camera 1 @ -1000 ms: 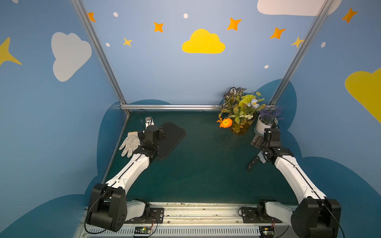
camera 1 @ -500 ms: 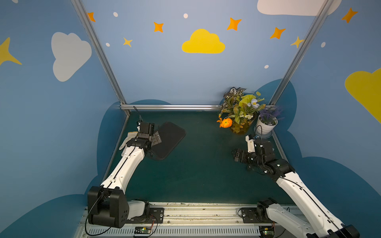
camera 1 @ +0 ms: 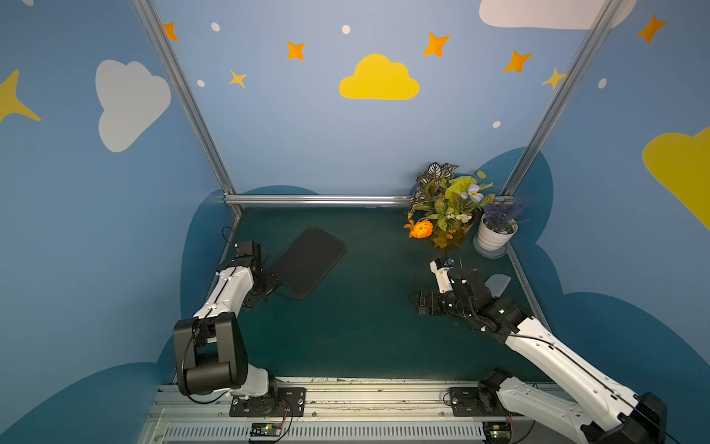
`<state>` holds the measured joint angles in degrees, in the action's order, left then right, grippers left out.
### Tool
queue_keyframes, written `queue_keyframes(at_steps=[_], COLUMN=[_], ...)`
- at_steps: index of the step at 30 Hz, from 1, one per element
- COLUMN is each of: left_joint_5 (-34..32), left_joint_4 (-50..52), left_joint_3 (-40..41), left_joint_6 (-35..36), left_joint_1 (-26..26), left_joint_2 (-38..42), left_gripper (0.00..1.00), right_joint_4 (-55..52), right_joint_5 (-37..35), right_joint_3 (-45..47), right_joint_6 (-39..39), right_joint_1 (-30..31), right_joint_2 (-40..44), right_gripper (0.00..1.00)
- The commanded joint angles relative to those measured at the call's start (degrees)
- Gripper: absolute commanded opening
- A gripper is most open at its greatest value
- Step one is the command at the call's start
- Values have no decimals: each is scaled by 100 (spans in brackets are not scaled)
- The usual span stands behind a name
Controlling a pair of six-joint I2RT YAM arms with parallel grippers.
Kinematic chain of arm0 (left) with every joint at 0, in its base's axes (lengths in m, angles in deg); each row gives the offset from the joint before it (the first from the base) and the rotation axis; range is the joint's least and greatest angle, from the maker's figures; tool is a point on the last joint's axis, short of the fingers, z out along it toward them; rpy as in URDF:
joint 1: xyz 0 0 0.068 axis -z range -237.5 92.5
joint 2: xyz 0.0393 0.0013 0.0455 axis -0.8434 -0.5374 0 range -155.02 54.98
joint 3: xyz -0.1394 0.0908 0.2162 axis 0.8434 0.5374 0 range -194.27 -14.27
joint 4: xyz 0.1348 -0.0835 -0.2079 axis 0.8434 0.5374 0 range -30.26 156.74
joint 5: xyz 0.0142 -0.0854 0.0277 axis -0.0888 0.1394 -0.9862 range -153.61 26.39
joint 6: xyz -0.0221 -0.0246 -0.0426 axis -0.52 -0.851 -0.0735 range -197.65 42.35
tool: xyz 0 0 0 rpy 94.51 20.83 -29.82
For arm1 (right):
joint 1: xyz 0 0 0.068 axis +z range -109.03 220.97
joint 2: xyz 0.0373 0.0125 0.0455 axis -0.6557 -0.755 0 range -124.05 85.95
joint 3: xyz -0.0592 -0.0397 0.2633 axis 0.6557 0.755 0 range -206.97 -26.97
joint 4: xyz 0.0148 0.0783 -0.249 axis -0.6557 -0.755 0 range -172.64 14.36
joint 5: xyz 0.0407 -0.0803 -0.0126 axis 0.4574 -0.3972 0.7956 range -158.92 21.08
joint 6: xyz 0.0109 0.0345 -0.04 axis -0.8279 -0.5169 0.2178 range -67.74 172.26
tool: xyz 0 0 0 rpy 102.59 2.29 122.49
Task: Align the knife with the edge of the cutting board
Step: Adjust the work surface at the center of the board.
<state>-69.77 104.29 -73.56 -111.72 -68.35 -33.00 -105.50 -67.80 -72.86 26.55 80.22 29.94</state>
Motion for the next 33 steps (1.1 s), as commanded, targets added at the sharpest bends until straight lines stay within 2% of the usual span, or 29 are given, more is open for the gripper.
queue_keyframes(at_steps=[1, 5, 12, 18, 26, 33], left_joint_5=[95, -42, 171, 168, 274, -41], left_joint_4=[421, 707, 1003, 1149, 1474, 1612], left_joint_3=[-485, -874, -1532, -1973, -2616, -2867], left_joint_6=[139, 171, 111, -82, -336, -349], left_joint_1=[-31, -39, -37, -17, 14, 86], left_joint_2=[-376, -927, -1616, -1964, -2556, -2919], left_gripper=[75, 68, 61, 59, 52, 49], right_joint_4=[162, 203, 374, 544, 512, 491], right_joint_5=[-106, -210, -520, -709, -947, -1163], right_joint_3=[-35, -117, -287, -492, -834, -912], right_joint_6=[4, 36, 2, 52, 64, 165], right_joint_1=[232, 535, 1033, 1469, 1851, 1989], right_joint_2=[-101, -294, -841, -1365, -1976, -2127], right_gripper=[98, 98, 98, 98, 98, 98])
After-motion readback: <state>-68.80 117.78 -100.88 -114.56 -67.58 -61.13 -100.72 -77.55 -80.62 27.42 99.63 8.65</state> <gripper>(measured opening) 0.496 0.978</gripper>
